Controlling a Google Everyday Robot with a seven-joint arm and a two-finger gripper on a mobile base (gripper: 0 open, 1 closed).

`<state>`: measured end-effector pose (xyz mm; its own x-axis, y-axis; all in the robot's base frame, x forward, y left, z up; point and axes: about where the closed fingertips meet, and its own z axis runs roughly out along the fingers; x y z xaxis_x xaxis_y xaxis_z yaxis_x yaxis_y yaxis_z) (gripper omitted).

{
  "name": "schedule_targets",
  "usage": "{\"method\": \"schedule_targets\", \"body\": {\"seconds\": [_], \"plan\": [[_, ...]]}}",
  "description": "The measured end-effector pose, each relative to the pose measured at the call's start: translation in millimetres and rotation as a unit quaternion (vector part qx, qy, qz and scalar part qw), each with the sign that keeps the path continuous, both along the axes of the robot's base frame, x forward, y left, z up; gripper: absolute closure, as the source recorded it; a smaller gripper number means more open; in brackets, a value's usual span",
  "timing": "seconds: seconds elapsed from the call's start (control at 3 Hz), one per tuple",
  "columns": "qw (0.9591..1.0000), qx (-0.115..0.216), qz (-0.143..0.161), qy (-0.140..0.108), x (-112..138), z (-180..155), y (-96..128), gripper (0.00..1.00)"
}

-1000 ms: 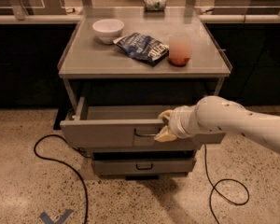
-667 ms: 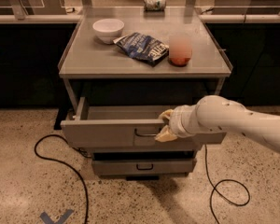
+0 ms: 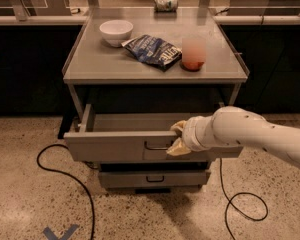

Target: Open top drawer

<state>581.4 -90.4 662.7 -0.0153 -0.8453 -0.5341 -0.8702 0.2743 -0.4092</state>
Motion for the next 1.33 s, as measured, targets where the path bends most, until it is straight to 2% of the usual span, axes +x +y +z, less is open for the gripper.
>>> {"method": "schedule_targets", "body": {"seconds": [0.33, 1.33], "plan": [[1.0000, 0.000, -0.001, -0.005, -14, -5, -1, 1.00], [1.0000, 0.001, -0.002, -0.008, -27, 0, -2, 1.00]]}}
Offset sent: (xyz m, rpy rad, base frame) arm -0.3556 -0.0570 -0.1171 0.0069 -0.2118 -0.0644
